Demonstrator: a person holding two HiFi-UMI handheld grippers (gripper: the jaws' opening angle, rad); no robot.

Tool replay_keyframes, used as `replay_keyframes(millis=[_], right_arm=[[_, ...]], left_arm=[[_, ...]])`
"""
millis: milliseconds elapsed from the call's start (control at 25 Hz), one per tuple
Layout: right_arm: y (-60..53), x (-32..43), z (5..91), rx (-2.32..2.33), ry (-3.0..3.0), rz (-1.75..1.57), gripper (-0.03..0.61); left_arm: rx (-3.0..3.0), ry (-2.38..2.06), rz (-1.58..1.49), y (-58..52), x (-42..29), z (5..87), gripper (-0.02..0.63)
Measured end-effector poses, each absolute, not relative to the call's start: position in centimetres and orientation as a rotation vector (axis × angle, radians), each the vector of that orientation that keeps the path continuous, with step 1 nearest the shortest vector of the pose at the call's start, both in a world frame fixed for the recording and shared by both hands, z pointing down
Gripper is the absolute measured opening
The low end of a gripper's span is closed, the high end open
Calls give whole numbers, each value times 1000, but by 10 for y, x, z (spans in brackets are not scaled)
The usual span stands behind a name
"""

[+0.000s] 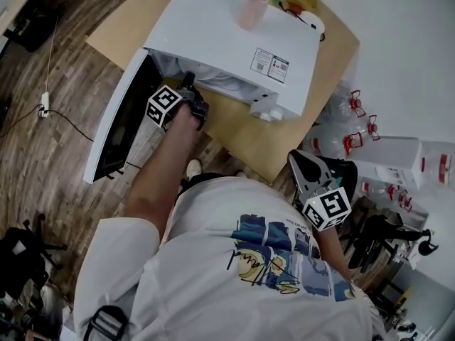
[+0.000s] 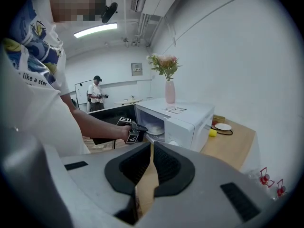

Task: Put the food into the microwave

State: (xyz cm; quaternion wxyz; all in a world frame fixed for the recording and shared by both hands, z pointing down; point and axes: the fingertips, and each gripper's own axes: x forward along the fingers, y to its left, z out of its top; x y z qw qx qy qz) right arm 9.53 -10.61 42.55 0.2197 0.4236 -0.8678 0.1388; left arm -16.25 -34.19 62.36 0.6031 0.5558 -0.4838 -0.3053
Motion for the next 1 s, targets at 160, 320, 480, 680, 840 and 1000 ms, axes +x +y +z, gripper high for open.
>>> replay_keyframes(millis=[160, 320, 480, 680, 840, 1000], right_arm=[[-103, 95, 426, 1192, -2388, 396, 21], [-103, 95, 427, 1202, -2391, 391, 21], [-102, 94, 426, 1207, -2393, 399, 21], [-97, 96, 428, 1210, -2387, 414, 21], [-96, 103, 427, 1213, -2387, 413, 21], [-95, 112, 426, 1220, -2390, 413, 21]], left_arm=[[1294, -1149, -639, -344, -161, 628, 18], [1343, -1209, -540, -346, -159, 630, 29], [1430, -1304, -387, -348, -160, 627, 48], [1502, -1416, -233, -349, -160, 623, 71], [1546, -1510, -107, -348, -161, 622, 126], [1564, -1551, -61, -347, -162, 623, 145]])
